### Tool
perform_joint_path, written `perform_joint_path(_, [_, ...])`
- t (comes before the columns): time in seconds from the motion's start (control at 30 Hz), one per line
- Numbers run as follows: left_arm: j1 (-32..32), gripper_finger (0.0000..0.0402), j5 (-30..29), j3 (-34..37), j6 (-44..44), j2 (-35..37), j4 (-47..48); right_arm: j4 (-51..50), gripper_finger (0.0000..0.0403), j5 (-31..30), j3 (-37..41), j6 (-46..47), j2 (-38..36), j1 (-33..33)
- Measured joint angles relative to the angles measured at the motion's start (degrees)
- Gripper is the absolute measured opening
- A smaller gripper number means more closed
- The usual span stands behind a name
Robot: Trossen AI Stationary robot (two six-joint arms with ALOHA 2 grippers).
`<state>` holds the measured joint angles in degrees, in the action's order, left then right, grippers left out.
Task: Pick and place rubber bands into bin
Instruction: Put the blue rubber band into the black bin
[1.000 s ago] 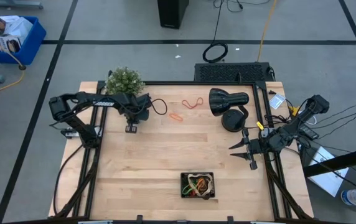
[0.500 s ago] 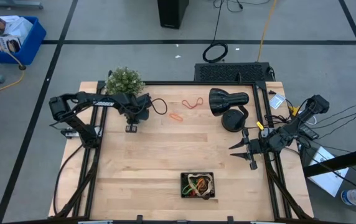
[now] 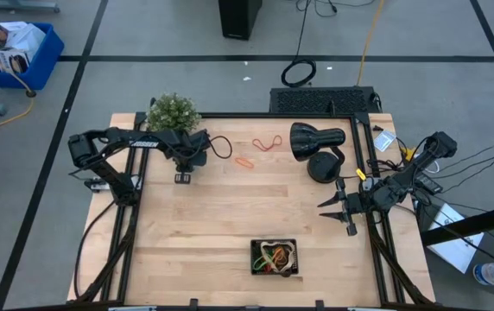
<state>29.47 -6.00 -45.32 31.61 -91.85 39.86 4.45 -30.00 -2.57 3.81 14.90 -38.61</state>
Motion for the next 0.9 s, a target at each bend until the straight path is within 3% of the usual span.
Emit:
perform_joint_path(0.63, [-0.8,0.0086,2.7,0.0,-4.5,0.0,4.5,0.0,0.0116,0.0,0.0,0.0,0.0,0.0])
perform_joint_path(0.9, [-4.1,0.0086,1.0,0.0,0.0,0.0,7.3,0.0,0.0116,0.0,0.0,0.0,0.0,0.0])
